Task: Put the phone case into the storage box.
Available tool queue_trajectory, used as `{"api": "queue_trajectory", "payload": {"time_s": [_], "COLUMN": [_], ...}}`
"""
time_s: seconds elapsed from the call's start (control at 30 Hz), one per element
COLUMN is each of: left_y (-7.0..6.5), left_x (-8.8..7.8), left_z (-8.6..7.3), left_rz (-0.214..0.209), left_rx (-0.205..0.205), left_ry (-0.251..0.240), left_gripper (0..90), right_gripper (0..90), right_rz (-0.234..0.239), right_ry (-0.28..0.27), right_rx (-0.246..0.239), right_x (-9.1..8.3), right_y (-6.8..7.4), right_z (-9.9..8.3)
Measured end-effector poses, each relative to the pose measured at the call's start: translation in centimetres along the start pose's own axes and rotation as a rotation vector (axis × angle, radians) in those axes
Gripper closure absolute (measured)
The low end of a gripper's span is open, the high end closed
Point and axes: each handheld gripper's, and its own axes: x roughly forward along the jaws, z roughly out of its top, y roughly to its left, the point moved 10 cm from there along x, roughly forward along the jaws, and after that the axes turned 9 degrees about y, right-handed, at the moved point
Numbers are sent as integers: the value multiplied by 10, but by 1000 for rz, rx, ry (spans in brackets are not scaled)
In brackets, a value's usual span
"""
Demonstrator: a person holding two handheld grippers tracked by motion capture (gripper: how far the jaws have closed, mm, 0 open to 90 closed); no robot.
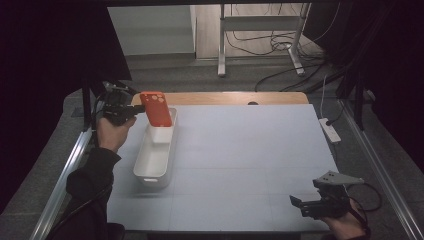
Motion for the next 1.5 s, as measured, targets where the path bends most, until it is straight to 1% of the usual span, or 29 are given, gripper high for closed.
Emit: {"api": "queue_trajectory", "payload": {"time_s": [0.07, 0.37, 0.57, 0.67, 0.8, 0.93, 1.03, 1.27, 1.33, 1.47, 1.5], "left_y": [1, 2, 5, 8, 11, 13, 13, 18, 18, 20, 19], "left_x": [4, 17, 24, 29, 35, 44, 51, 65, 67, 70, 71], "left_z": [1, 6, 8, 8, 6, 3, 0, -4, -6, -7, -8], "left_rz": [-8, -9, -1, 11, 12, 14, 14, 31, 33, 37, 37], "left_rx": [0, 1, -2, -4, -10, -9, -16, -25, -32, -29, -34], "left_ry": [4, 15, 26, 33, 44, 57, 68, 88, 92, 101, 103], "left_gripper": [897, 897, 896, 896, 897, 896, 897, 896, 896, 896, 896], "right_gripper": [19, 20, 20, 20, 20, 20, 20, 20, 20, 20, 20], "right_rz": [2, 5, 5, 6, 7, 9, 8, 10, 11, 11, 11], "right_ry": [1, 5, 8, 9, 12, 15, 16, 16, 18, 18, 19], "right_rx": [-1, -2, -2, -2, -3, -6, -7, -8, -9, -10, -10], "right_x": [0, 1, 1, 1, 1, 2, 2, 2, 2, 2, 2], "right_y": [0, 1, 1, 1, 1, 1, 1, 1, 2, 2, 2], "right_z": [0, 0, -1, -1, -1, -1, -1, -1, -1, -1, -1]}}
